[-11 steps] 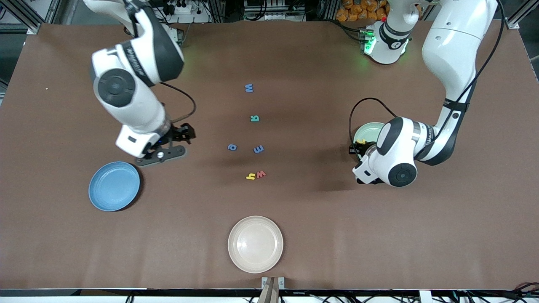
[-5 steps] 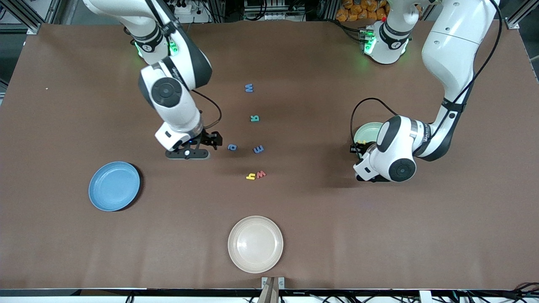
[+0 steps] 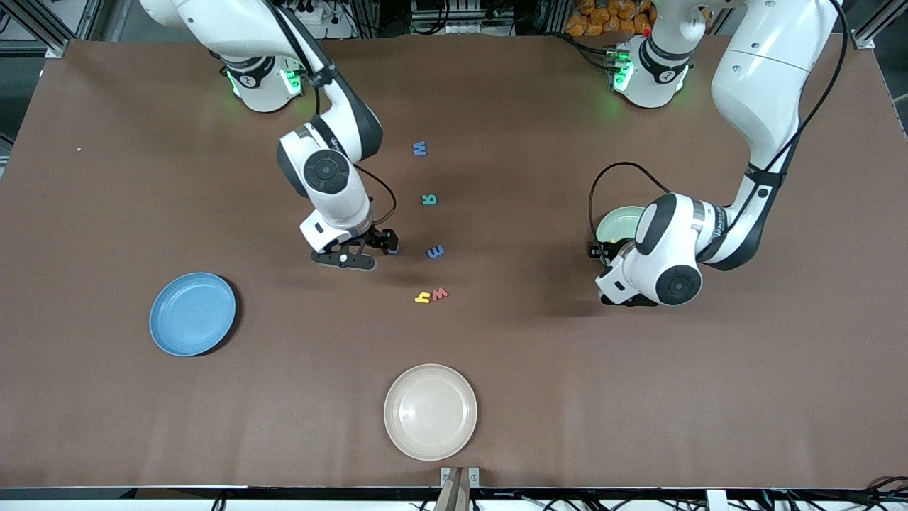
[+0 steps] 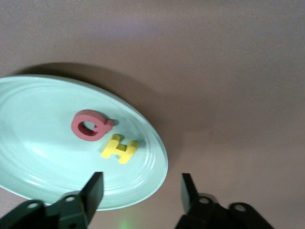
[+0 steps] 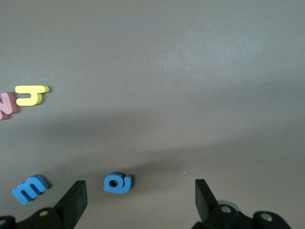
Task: Sort upper and lower case letters into plates
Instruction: 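Release the H onto the green plate while the right gripper reaches the blue a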
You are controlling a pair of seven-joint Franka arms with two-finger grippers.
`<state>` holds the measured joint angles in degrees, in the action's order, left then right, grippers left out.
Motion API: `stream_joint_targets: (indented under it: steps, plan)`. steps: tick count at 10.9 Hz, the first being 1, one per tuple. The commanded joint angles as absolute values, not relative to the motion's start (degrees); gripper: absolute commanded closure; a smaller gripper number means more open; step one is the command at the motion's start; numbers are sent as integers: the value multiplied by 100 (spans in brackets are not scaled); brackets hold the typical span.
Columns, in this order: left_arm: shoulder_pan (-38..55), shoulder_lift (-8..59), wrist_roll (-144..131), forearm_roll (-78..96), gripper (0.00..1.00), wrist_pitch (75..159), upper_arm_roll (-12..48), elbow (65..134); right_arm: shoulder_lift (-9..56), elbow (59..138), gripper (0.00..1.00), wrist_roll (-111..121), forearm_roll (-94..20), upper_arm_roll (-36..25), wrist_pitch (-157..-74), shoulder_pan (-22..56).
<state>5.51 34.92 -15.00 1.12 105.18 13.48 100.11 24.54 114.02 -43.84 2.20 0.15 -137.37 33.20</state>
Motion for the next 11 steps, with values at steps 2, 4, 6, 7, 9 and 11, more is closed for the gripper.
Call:
stream_joint_targets:
  steps: [2,4,6,7,9,11]
  plan:
    - [562,3366,-1538,210,0,10661,1389,10091,2996,11365,0,-4676,193,-18,-14176,3489]
    - [746,3523,-1878,1069,0,10818,1371,9828,3024,11382,0,-4711,176,-18,-14168,3559]
    - [1237,3717,-2815,1142,0,11257,1371,9617,3032,11399,0,-5052,167,26,-14342,3612]
    - [1448,3866,-3509,1151,0,11320,1380,9424,3058,11399,0,-5184,167,61,-14370,3612]
    - [1852,4156,-4513,1160,0,11460,1433,8880,3137,11408,0,-5431,167,97,-14510,3612]
    - [1960,4280,-4982,1195,0,11618,1441,8675,3208,11399,0,-5475,167,97,-14546,3612]
